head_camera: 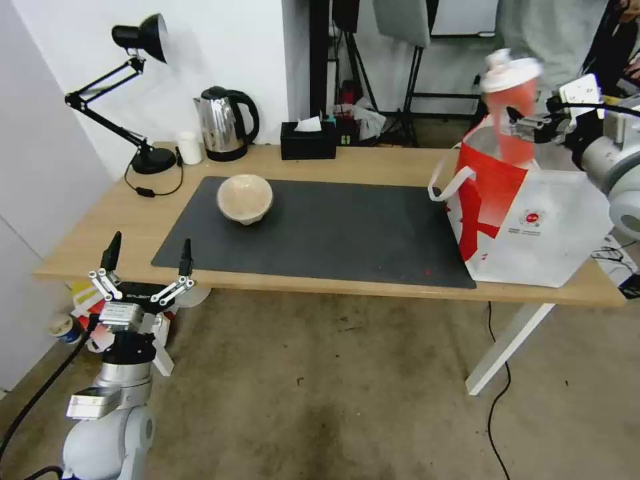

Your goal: Pick up the trash from the table and place it into the takeout bag.

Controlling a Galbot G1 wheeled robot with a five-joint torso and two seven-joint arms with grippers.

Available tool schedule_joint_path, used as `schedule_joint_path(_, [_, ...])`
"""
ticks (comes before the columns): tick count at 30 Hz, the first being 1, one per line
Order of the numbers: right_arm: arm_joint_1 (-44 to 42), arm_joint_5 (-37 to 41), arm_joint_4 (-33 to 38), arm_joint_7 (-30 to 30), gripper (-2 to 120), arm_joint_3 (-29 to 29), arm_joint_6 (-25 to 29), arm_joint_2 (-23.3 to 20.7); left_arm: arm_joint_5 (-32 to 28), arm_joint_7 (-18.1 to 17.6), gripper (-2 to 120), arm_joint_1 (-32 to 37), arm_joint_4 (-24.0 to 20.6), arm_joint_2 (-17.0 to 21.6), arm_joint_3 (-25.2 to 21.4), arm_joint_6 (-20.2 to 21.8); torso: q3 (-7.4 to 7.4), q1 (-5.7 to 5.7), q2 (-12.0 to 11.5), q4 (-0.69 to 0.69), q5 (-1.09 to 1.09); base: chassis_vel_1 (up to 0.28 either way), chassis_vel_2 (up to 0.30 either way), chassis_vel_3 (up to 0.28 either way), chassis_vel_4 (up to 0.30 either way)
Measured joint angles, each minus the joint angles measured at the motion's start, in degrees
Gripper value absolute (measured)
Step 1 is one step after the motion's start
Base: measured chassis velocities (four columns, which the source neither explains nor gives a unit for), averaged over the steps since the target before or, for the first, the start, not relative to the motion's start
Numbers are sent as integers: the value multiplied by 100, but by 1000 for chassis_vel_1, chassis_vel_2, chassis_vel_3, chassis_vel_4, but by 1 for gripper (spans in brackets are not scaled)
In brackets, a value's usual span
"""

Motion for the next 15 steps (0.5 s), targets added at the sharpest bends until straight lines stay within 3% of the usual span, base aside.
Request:
schedule_joint_path(4, [-122, 118, 26, 138, 100, 36, -38, 71, -1, 2, 100, 1, -3, 5, -19, -2, 0, 0, 0, 0, 1, 0, 0, 0, 0])
schedule_joint_path(15, [-117, 148, -15, 160, 100, 36, -142, 121, 1, 5, 100, -25, 10, 11, -13, 4, 0, 0, 0, 0, 1, 0, 0, 0, 0])
